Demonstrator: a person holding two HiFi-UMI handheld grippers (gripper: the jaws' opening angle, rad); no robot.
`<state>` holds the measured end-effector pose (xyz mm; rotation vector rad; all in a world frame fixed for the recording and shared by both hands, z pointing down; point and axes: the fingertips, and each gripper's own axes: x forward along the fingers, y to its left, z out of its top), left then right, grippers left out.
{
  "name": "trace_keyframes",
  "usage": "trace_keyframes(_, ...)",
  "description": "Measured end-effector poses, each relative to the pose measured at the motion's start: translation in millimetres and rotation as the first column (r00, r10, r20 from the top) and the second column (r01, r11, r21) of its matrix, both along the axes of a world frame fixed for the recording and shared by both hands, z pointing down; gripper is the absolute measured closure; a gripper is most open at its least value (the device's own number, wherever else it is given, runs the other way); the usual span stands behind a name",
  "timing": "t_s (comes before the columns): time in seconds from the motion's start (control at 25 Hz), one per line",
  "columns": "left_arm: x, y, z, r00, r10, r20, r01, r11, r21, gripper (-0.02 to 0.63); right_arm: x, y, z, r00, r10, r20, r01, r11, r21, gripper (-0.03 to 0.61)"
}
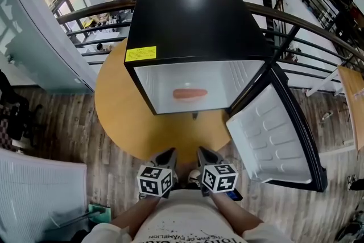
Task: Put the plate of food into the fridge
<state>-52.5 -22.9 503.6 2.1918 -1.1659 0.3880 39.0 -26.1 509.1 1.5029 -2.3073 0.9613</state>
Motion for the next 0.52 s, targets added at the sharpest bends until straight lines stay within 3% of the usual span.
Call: trace_keyframes(0.52,1.4,1.4,-0.2,1.000,0.006,-0.005,-0.006,1.000,-0.004,0.589,1.3,1.9,1.8,1.000,-0.002,-0.010,0.002,1.000,-0.003,0.552)
